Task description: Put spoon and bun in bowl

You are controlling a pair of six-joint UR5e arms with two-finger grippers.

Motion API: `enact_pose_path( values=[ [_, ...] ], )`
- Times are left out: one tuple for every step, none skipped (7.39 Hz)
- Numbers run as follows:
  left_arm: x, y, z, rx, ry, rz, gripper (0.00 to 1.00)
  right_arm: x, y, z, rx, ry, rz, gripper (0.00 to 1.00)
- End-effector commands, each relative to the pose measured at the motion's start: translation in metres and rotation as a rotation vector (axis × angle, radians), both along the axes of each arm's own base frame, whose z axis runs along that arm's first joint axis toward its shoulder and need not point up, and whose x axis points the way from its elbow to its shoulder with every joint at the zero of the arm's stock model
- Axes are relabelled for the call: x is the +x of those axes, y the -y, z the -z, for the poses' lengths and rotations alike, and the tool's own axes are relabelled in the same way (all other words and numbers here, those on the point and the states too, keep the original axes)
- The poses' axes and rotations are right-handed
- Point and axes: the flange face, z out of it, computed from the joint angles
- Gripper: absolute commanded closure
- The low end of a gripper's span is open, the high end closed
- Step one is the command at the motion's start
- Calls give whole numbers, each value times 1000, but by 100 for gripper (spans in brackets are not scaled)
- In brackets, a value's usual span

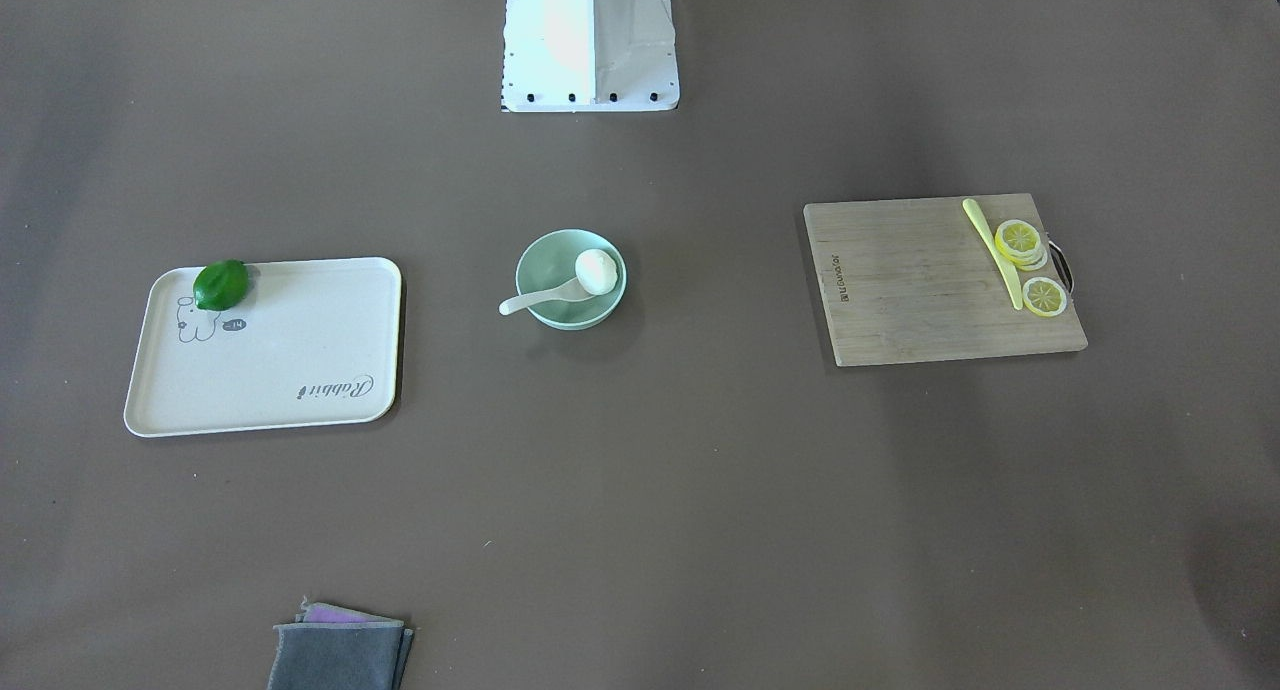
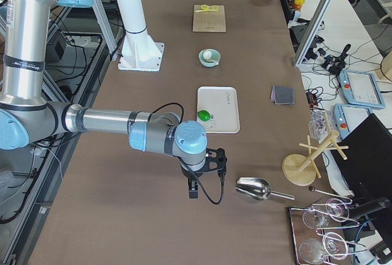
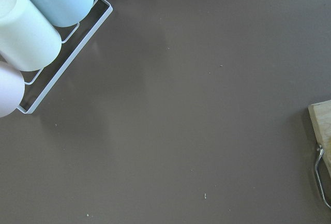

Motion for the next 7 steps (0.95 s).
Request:
enact_pose_path(
  values=[
    [0, -3, -1, -1, -3, -2, 1, -1, -1, 0, -7, 8, -6, 0],
    [2, -7, -3, -4, -4, -3, 1, -3, 0, 2, -9, 33, -12, 0],
    [2, -7, -2, -4, -10, -4, 1, -5, 0, 4, -8, 61, -18, 0],
    [2, -7, -1, 0, -12, -5, 1, -5, 0, 5, -9, 64, -20, 0],
    [3, -7, -1, 2, -11, -8, 1, -5, 0, 5, -9, 64, -20, 0],
    [3, -7, 0, 3, -11, -8, 1, -5, 0, 5, -10, 64, -21, 0],
    [3, -7, 0, 3, -11, -8, 1, -5, 3, 8, -30, 65, -49, 0]
  ],
)
